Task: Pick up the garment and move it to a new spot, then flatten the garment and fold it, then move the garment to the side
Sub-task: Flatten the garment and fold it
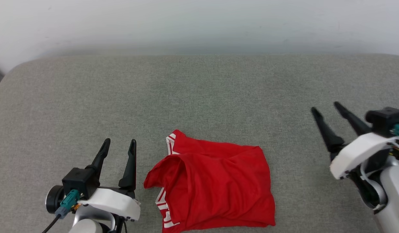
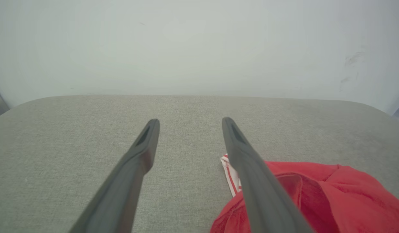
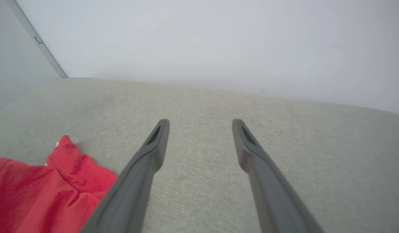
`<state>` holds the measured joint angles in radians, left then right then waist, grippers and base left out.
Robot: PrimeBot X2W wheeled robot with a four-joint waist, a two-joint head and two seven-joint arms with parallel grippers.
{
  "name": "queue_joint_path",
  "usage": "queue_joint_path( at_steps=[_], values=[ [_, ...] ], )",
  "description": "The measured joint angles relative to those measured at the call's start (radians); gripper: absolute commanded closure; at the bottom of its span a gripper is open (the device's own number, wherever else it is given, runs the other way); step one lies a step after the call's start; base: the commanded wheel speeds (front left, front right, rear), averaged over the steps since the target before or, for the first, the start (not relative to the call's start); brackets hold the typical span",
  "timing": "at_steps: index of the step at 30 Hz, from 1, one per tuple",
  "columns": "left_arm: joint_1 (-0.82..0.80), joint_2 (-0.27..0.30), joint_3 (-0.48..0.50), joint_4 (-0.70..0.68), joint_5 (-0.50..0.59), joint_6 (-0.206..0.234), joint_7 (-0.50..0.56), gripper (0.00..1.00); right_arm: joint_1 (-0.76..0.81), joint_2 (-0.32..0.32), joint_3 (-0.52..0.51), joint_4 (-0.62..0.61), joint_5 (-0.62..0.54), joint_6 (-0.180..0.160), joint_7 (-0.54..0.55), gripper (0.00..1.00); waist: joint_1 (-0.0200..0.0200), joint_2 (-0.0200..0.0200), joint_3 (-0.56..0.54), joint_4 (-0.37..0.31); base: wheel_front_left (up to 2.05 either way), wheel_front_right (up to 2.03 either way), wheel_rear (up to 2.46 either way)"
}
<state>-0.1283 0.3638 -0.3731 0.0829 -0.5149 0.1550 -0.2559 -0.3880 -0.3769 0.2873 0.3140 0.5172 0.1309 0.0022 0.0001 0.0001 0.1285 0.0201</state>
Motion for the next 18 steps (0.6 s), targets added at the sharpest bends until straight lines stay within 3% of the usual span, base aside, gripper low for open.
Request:
queue_joint_path(
  at_steps=[4, 7, 18],
  values=[
    [0.012, 0.003, 0.025, -0.008, 0.001, 0.023, -0.002, 0.00, 0.095, 0.028, -0.175, -0.095, -0.117, 0.000, -0.079, 0.00, 0.0000, 0.0000, -0.007, -0.012, 0.00, 0.00, 0.00],
    [0.027, 0.005, 0.040, -0.011, 0.002, 0.032, -0.003, 0.00, 0.169, 0.071, -0.242, -0.179, -0.172, 0.000, -0.109, 0.00, 0.0000, 0.0000, -0.016, -0.016, 0.00, 0.00, 0.00],
    [0.122, 0.012, 0.061, -0.019, 0.018, 0.052, -0.004, 0.00, 0.438, 0.211, -0.293, -0.378, -0.261, 0.000, -0.073, 0.00, -0.0001, 0.0000, -0.076, -0.013, 0.00, 0.00, 0.00]
  ],
)
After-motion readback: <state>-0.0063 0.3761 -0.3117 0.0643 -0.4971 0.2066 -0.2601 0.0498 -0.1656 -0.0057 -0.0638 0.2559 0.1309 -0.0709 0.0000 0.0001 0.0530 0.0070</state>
